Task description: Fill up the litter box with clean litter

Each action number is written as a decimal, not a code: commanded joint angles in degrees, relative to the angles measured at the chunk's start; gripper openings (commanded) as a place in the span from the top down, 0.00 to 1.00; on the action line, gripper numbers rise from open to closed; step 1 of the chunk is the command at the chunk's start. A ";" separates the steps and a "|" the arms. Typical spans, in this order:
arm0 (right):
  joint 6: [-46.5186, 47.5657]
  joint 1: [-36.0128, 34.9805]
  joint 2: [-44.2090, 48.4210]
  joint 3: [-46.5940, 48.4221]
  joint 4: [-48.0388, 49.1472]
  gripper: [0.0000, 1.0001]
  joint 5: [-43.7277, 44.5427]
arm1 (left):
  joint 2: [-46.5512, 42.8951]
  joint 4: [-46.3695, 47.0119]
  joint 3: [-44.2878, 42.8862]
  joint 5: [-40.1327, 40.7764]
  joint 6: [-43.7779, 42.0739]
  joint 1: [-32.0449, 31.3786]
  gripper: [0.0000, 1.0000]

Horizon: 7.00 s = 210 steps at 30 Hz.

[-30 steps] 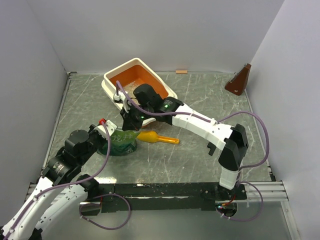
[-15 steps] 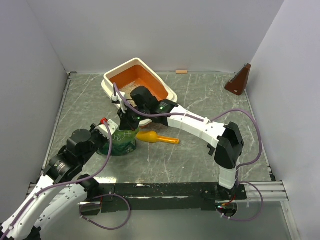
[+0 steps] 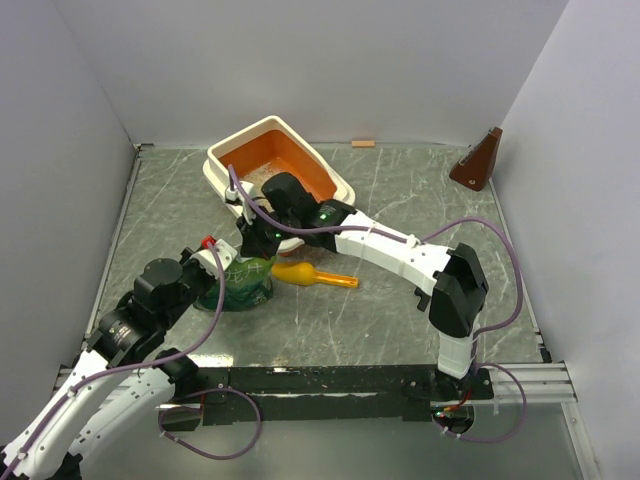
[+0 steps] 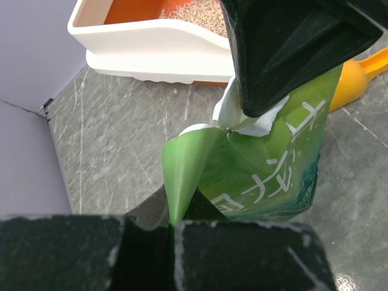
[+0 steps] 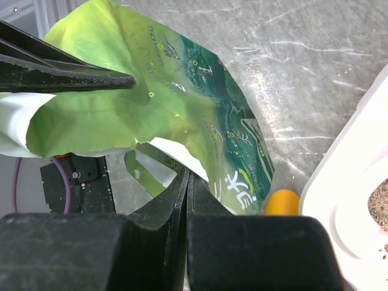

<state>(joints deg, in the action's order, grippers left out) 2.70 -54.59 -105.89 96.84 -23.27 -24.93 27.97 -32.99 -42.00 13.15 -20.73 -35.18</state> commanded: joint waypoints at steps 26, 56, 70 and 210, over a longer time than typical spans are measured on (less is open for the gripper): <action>16.98 0.71 -7.67 12.67 -18.21 0.94 -4.60 | -2.48 9.79 -0.89 -4.89 -0.89 -1.29 0.99; 12.42 0.53 2.62 12.94 -18.13 0.94 -6.89 | -3.97 8.73 -1.24 -6.20 -1.86 -2.70 0.99; 10.66 0.45 0.77 11.36 -17.08 1.00 -10.49 | -3.18 8.91 -1.77 -5.59 -1.42 -2.79 0.99; 15.33 12.93 23.25 -19.67 -29.90 1.00 9.90 | 2.80 17.35 -11.44 -10.94 3.16 -3.58 0.37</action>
<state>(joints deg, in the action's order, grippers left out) 21.85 -41.28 -91.66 73.34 -49.76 -14.55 31.59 -19.33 -51.68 5.52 -17.67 -38.61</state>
